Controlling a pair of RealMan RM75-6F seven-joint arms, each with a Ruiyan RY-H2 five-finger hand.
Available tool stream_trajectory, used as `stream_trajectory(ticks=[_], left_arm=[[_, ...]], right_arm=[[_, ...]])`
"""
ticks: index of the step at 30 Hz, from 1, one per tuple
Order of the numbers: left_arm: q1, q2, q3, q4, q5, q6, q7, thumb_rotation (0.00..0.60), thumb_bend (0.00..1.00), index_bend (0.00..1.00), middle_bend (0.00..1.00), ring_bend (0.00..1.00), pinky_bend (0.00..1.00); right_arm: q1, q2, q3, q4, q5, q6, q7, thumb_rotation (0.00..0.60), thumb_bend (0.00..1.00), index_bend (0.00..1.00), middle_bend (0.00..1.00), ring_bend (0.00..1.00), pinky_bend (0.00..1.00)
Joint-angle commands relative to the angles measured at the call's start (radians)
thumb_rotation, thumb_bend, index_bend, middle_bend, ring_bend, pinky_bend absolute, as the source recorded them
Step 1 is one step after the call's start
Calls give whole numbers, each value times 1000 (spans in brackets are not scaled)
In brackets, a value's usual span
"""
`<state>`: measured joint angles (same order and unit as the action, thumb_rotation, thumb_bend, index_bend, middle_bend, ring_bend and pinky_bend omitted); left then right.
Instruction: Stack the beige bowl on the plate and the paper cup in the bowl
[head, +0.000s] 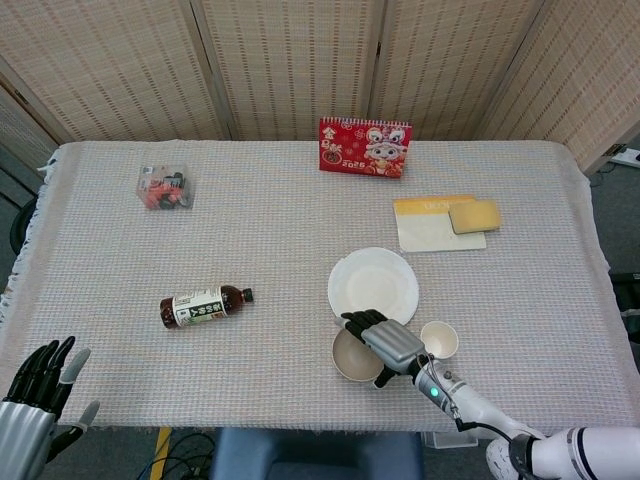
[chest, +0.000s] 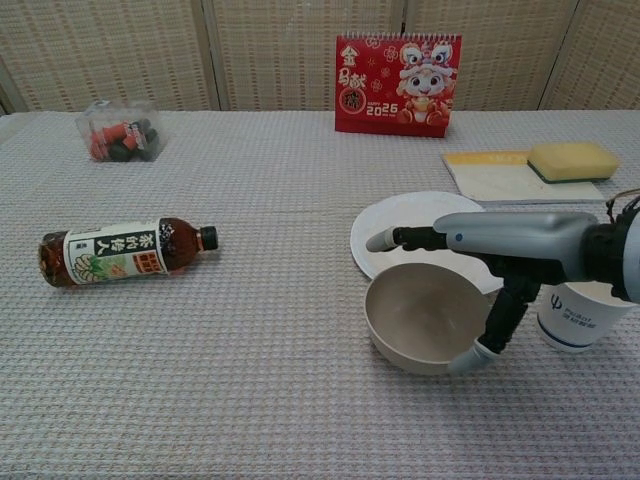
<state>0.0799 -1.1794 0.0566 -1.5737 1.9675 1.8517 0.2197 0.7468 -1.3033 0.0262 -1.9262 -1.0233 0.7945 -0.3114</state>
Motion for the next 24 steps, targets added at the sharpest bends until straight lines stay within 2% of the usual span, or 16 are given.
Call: stream_trajectory(ticks=[1,9,11,13,16,18,24], left_arm=[[1,1,-1,0,0,2,-2,600,314,6,0,0,156],[6,4,-1,1,6,13,-8,600,314,6,0,0,157],[7,5,-2,2,6,16,-10,600,314,6,0,0,157],[8,5,-2,2,6,17,-11,600,314,6,0,0,156],[9,5,-3,3,8,20,-13,600,314,6,0,0,156],[10,6,-3,3,9,23,-15,600,314,6,0,0,156],[12,5,-4,5,11,24,-14,600,314,6,0,0,156]], right_arm=[[5,-10,-4,10,4,3,-5,600,0,0,0,0,0],[11,-43,-10,34,6,20,-17,600,28,0,0,9,19],[8,-54,-11,39,0,32,-19,600,64,0,2,60,127],[4,-63,-12,45,-11,44,-19,600,107,0,22,143,280],[-1,-72,-13,52,-25,57,-16,600,160,0,53,217,387],[-4,-74,-13,54,-32,62,-12,600,183,0,64,240,419],[-20,-50,-1,32,-65,101,3,600,192,0,82,250,426]])
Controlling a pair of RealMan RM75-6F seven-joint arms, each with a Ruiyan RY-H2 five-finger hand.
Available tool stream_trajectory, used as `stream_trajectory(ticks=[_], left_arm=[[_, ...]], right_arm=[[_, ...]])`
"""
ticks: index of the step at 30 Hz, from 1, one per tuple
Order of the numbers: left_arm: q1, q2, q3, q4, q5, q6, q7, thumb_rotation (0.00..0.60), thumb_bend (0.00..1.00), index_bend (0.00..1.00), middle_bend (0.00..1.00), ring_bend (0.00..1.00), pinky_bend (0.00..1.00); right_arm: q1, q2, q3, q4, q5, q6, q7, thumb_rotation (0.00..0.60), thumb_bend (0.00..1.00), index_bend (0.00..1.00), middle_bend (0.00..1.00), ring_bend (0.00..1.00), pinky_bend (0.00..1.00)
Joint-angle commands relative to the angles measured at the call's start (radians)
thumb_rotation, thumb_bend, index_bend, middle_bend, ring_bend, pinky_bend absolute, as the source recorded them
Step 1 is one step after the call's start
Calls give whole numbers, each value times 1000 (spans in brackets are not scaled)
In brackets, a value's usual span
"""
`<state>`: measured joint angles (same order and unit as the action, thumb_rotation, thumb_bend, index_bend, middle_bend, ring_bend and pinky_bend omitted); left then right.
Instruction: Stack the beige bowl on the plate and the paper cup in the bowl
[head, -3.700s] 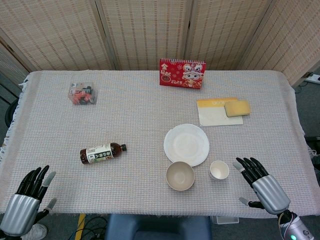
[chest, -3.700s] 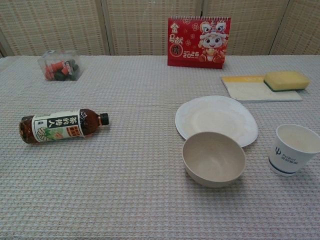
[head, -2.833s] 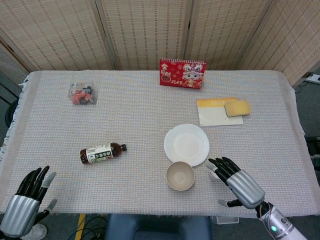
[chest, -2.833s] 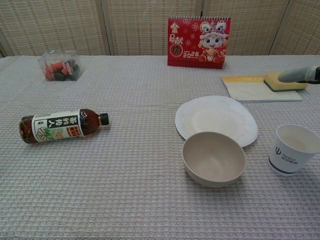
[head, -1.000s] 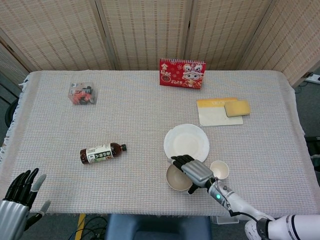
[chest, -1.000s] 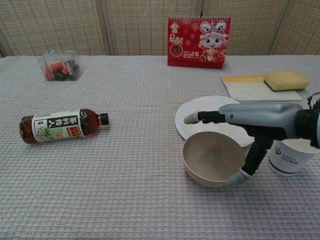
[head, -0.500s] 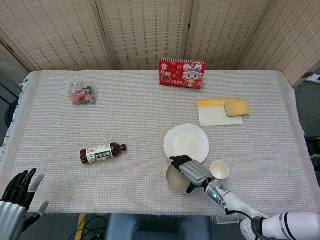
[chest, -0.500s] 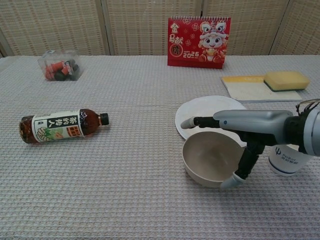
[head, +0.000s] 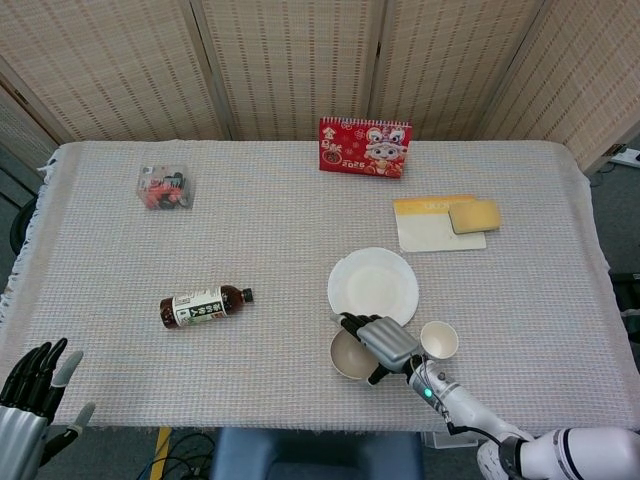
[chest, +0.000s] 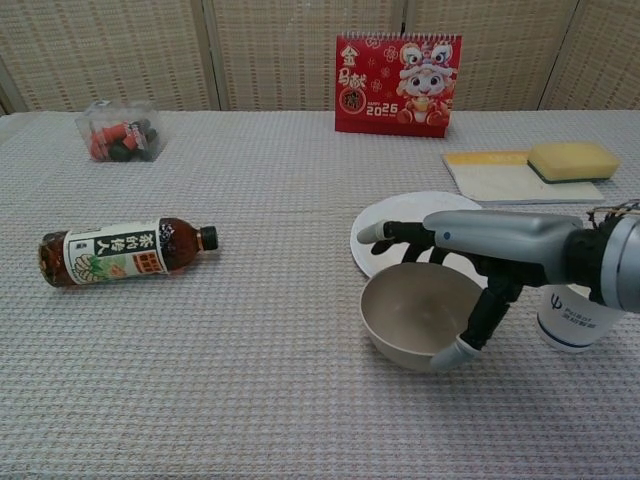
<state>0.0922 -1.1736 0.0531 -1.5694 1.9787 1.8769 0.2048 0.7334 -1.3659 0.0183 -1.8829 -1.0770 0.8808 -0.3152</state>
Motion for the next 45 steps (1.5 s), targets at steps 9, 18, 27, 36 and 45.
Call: stream_trajectory(ticks=[9,18,27,36,45], left_arm=[[-3,-5,-1,-2,-1,-18,14,600,314,6,0,0,156],[-8,-9,-1,-2,-7,-38,22,600,314,6,0,0,156],[-18,-9,-8,-3,-32,-59,12,600,314,6,0,0,156],[-25,-4,-12,-5,-49,-69,-5,600,314,6,0,0,157],[-28,-4,-9,-2,-50,-74,-10,600,314,34,0,0,156]], right_arm=[[-13,82,74,-48,-26,63,48,600,180,0,101,250,426],[9,91,120,60,78,37,65,600,166,0,110,250,426],[47,56,158,187,155,-23,100,600,161,0,110,250,426],[75,9,160,247,198,-61,106,600,154,0,110,250,426],[103,-29,154,298,265,-99,91,600,101,0,101,251,426]])
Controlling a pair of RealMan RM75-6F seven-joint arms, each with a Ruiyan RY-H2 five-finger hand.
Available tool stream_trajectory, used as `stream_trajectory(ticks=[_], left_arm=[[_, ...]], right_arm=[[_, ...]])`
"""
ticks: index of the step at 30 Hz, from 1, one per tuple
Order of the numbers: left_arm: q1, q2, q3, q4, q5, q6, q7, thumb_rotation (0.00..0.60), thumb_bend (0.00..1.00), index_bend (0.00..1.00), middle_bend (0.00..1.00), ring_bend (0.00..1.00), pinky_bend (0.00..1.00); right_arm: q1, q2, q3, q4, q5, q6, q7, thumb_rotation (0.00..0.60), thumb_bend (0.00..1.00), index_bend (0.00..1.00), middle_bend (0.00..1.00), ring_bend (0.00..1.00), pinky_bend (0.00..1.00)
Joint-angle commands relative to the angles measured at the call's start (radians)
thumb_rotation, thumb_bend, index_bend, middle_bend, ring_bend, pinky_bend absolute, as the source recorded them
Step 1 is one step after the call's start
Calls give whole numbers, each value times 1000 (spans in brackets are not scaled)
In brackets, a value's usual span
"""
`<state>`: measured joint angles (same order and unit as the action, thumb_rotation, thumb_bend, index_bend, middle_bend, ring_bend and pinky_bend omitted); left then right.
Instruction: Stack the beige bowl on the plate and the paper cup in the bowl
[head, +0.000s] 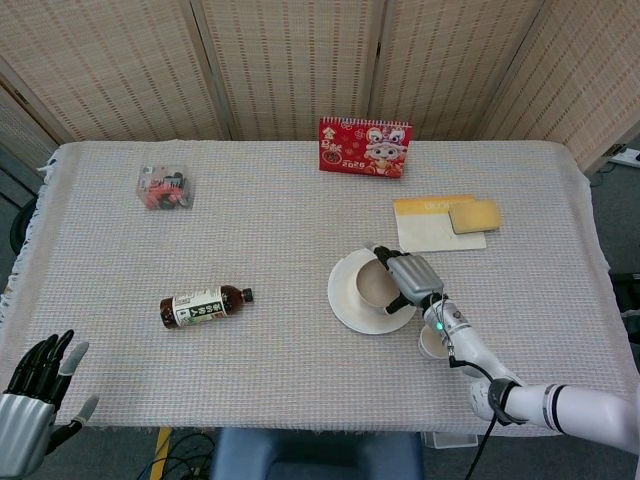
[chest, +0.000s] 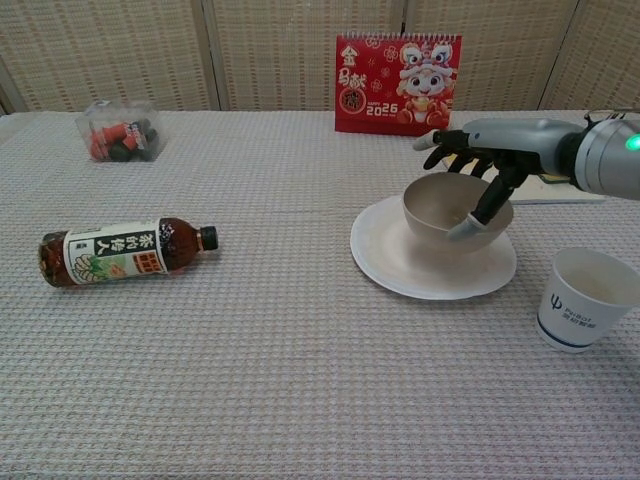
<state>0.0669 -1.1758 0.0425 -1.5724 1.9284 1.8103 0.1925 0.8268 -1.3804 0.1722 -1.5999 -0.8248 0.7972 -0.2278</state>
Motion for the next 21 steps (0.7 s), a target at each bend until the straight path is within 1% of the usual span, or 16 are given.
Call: stream_trajectory(ticks=[1,3,5,6,7,10,12,14,21], left_arm=[[-4,-3,3,0,0,-12,4,600,314,34,0,0,156],[-7,-6,3,0,0,-17,6,600,314,34,0,0,157],[-6,-5,5,0,1,-16,6,600,314,34,0,0,157],[-6,-4,5,1,0,-14,4,600,314,34,0,0,157],[-5,-4,4,1,-1,-12,2,600,314,34,0,0,156],[-3,-2,3,3,0,-2,-3,600,314,34,0,0,156],[-4,-3,3,4,0,-5,-1,600,314,34,0,0,157],[-7,-6,5,4,-1,-15,3,600,314,34,0,0,157],[-8,-13,5,2,-1,-20,20,600,314,34,0,0,157]], right_arm=[[14,-21,-1,22,18,-22,3,600,96,0,97,252,425],[24,-29,-7,29,35,-35,-6,600,86,0,83,241,408],[33,-27,-15,27,56,-47,-19,600,68,0,57,207,354],[37,-24,-16,24,66,-51,-24,600,55,0,36,174,299],[41,-19,-18,18,76,-54,-28,600,48,0,23,149,265],[49,11,-16,-15,94,-51,-37,600,31,0,0,31,93],[52,33,-17,-38,94,-41,-46,600,27,0,0,5,27],[53,58,-15,-68,97,-29,-52,600,24,0,0,0,0],[38,167,-8,-181,76,-3,-39,600,24,0,0,0,0]])
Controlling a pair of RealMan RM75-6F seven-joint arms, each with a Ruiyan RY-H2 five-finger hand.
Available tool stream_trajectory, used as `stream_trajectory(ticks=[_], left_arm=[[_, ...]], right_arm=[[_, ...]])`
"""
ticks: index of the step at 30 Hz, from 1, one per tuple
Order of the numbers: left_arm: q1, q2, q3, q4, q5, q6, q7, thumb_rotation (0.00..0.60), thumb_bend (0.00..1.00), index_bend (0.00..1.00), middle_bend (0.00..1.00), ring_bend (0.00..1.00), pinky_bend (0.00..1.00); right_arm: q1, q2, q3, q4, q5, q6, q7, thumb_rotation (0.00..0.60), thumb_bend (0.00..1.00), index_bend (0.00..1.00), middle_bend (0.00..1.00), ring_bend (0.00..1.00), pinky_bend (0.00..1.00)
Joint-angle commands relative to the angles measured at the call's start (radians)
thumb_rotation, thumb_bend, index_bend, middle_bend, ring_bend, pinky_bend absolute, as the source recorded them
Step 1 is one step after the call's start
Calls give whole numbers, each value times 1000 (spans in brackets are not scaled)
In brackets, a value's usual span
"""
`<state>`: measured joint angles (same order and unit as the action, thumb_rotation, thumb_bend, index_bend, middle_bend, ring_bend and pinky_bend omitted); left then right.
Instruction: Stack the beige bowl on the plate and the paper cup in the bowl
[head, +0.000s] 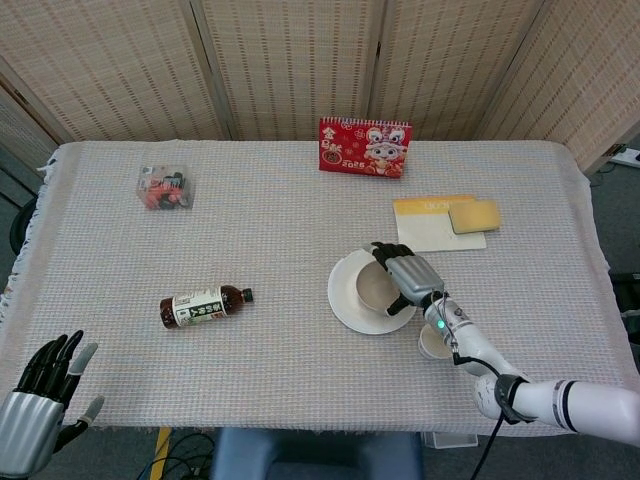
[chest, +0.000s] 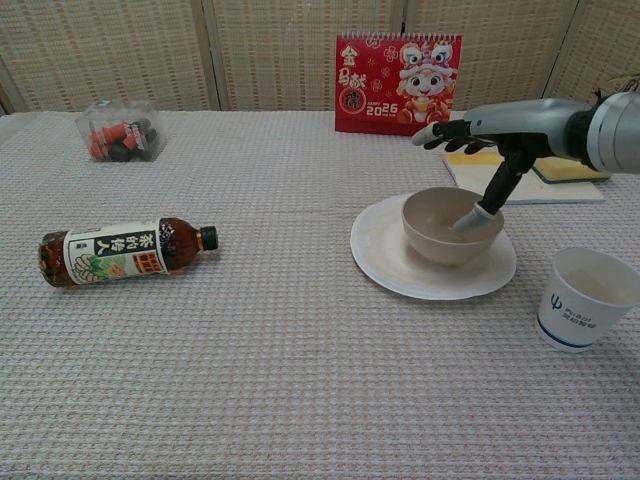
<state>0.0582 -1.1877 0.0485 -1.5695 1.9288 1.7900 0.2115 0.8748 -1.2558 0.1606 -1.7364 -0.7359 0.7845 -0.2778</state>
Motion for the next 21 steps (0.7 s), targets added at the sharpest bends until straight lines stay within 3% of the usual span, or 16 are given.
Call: stream_trajectory(ticks=[1,11,17,21], left_arm=[[1,-1,-1,-1,-2,1,2,600,314,34,0,0,156],[-3,-11,-1,1,-3,-9,22,600,314,34,0,0,157],[-3,-19,7,-1,11,-16,44,600,314,34,0,0,157],[-7,-23,7,3,10,-25,50,600,314,34,0,0,157]], right_arm=[[-17,71,4,-75,-26,5,23,600,24,0,0,0,0],[-151,364,-36,-360,-311,52,91,600,23,0,0,0,0],[-217,489,-105,-421,-445,29,99,600,23,0,0,0,0],[-253,497,-146,-405,-487,48,47,600,23,6,0,0,0]])
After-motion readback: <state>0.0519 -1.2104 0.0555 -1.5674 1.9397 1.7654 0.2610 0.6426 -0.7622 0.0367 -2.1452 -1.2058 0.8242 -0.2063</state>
